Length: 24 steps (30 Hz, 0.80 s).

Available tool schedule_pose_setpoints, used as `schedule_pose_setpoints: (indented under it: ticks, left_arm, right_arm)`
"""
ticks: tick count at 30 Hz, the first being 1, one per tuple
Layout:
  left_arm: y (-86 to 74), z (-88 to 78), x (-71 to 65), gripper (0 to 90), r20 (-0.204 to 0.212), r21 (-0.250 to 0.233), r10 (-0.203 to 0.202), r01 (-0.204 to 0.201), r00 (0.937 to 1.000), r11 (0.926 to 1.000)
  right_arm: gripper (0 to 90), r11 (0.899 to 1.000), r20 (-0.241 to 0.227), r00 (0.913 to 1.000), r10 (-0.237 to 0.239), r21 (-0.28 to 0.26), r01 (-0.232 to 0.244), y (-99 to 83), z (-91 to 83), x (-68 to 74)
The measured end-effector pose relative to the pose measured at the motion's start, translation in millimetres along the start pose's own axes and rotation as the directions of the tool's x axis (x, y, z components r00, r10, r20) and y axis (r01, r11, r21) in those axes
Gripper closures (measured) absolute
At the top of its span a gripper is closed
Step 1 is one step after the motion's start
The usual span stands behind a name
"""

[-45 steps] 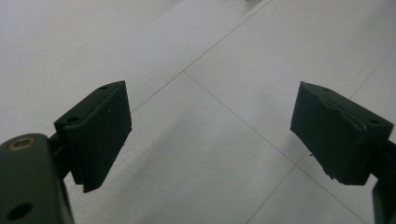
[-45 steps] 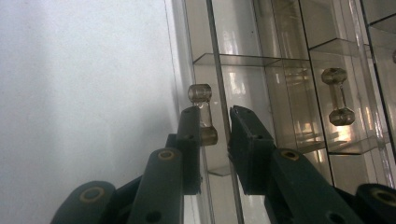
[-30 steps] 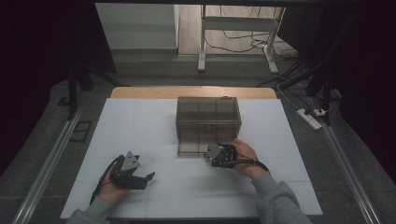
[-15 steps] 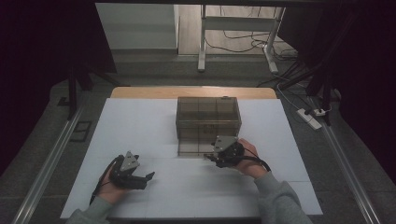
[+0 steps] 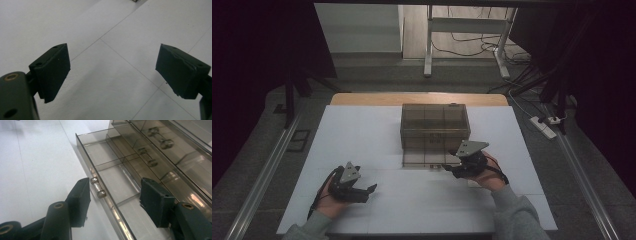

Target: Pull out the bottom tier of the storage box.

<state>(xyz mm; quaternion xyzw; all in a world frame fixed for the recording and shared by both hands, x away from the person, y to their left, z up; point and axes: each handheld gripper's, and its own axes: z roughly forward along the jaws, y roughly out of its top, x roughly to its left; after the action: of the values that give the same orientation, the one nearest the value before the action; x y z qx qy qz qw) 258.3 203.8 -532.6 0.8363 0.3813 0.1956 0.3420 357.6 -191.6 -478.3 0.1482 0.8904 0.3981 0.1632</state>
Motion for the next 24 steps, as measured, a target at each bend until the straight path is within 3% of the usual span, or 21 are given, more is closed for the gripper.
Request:
schedule_pose_setpoints:
  ticks: [13,24]
  left_arm:
    - [0.0,-0.1,-0.4,12.4,0.000,0.000,0.001,-0.001,1.0000,1.0000]
    - [0.3,0.2,-0.8,12.4,-0.002,0.000,0.002,-0.002,1.0000,1.0000]
  right_arm:
    - [40.0,0.999,0.026,0.9987,0.045,-0.025,-0.044,-13.4,-17.7,-2.8]
    - [39.8,0.998,0.036,0.9981,0.051,-0.036,-0.049,-16.9,-28.1,-7.6]
